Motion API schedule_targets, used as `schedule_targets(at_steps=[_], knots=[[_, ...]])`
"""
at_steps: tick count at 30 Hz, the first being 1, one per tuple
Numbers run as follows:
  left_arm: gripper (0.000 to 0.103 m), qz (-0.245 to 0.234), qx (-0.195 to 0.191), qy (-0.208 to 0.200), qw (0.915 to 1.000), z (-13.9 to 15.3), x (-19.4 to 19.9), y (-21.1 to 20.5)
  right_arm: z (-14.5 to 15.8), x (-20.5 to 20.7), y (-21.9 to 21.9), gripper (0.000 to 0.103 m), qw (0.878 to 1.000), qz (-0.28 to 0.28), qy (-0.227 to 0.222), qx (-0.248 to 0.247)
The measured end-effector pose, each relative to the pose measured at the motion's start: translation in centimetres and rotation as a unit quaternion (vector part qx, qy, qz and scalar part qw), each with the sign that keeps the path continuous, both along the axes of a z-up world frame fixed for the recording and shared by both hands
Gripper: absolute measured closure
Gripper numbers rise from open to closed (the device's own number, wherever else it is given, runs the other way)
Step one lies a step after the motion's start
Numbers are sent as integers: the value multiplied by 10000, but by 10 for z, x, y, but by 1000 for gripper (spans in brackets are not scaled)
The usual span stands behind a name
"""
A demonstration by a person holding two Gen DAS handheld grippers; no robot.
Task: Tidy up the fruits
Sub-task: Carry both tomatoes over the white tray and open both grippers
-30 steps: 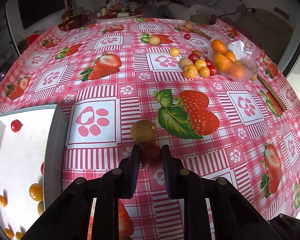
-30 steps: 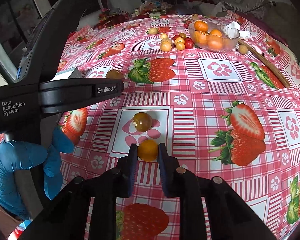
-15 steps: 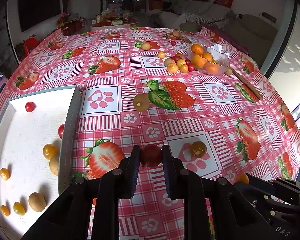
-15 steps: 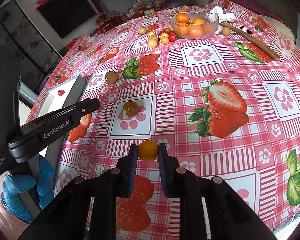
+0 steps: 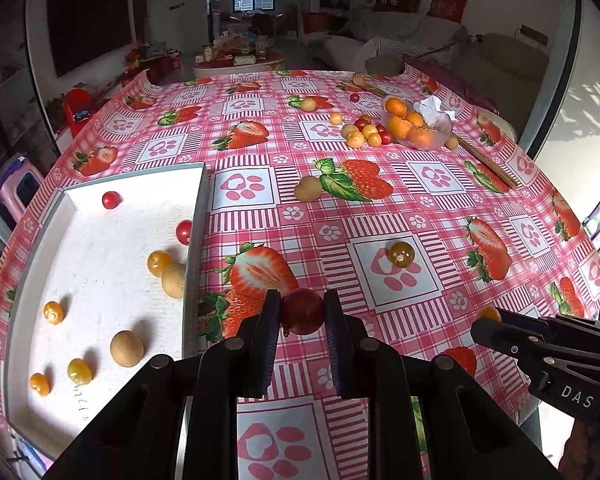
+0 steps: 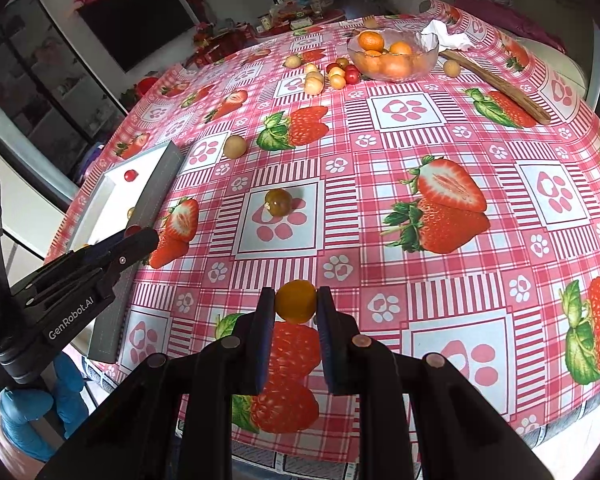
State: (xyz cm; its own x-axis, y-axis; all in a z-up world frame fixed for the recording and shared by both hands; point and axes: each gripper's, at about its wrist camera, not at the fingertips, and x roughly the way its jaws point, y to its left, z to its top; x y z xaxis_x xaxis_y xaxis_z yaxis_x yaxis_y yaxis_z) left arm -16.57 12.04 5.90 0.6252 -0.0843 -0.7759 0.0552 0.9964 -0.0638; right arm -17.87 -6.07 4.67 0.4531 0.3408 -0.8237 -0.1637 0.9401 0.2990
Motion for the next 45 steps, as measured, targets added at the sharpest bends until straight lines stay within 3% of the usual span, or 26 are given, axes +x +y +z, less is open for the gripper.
schedule_targets(at_steps=[10,20,31,37,45], knots=[[80,284,-143,-199,9993,8,-21,37,14,-8,26,80,9996,236,-61,-118],[80,1105,-108,-255,9935,8,-37,125,25,0,77,80,9971,740,-59,-154],[80,1442,94,-203,9893,26,1,192,46,47,162,80,9881,1526,-133,-171],[80,1384,191,313,9897,7,43,204,47,91,213,80,9826,1846,-46,-226],[80,1336,239,902,9866,-28,77,214,7,139,261,80,9775,2021,396,-459]])
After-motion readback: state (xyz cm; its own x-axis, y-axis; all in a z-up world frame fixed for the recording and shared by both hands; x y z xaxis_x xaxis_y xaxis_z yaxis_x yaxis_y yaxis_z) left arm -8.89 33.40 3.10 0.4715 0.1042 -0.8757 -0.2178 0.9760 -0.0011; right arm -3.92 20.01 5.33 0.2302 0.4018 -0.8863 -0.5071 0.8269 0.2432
